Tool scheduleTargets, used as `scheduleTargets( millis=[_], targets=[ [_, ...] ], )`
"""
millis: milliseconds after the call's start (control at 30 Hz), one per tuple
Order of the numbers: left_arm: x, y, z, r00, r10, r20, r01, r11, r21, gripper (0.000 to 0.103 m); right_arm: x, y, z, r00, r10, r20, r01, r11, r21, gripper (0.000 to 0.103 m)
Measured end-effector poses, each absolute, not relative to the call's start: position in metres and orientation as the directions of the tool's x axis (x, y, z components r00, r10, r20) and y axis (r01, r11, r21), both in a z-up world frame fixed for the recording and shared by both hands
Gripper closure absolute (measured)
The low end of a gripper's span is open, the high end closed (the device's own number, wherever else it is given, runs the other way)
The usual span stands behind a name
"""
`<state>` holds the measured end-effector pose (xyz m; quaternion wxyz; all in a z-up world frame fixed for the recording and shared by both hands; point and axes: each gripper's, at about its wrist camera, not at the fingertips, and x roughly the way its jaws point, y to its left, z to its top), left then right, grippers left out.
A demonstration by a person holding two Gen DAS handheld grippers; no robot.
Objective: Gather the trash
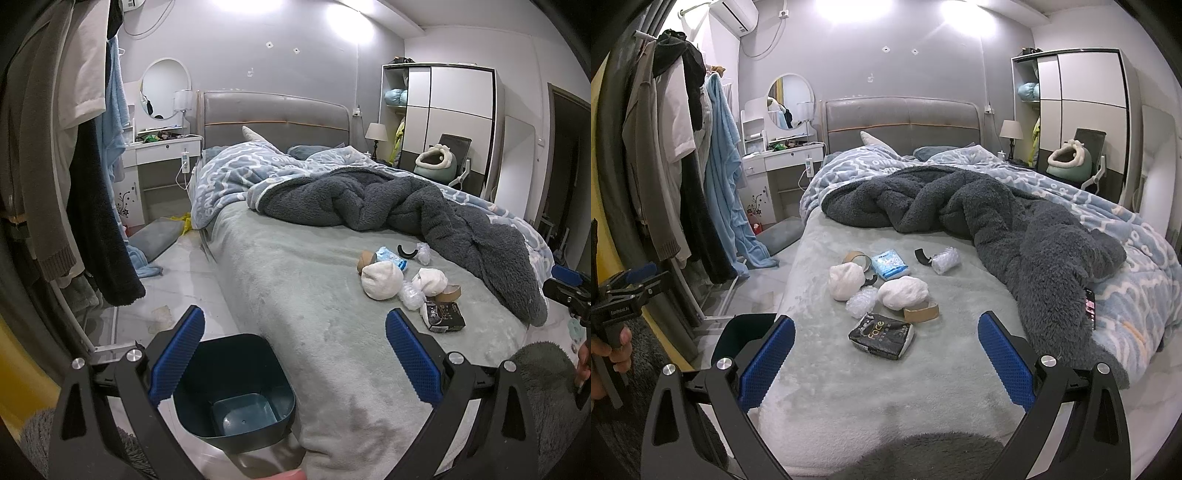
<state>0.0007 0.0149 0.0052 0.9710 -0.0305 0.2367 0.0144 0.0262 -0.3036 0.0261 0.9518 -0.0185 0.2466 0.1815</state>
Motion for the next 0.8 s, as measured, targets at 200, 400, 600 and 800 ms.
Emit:
scheduleTargets(
  millis=[200,400,600,800],
  targets=[
    [0.0006,0.0157,0.0054,0.888,0.013,-0.460,-0.042,0.998,-0.053,0.003,0.0262,-0.3028,0.0262,0.813,0.335,-0.476,-0.354,0.934,0.052,0.003],
    [0.0015,0.0167,0.0052,0.887,0.014,-0.462,-0.044,0.998,-0.055,0.003,0.0263,-0.3026,0.0258,0.813,0.334,-0.476,-0.355,0.934,0.050,0.003],
    [0.0015,0.0172,0.0052,0.887,0.014,-0.461,-0.044,0.998,-0.054,0.003,0.0259,-0.3025,0.0259,0.814,0.334,-0.476,-0.355,0.934,0.049,0.003],
    [0.0012,0.0173,0.0051,0.888,0.013,-0.460,-0.043,0.998,-0.054,0.003,0.0261,-0.3023,0.0254,0.813,0.333,-0.477,-0.354,0.934,0.049,0.003]
  ],
)
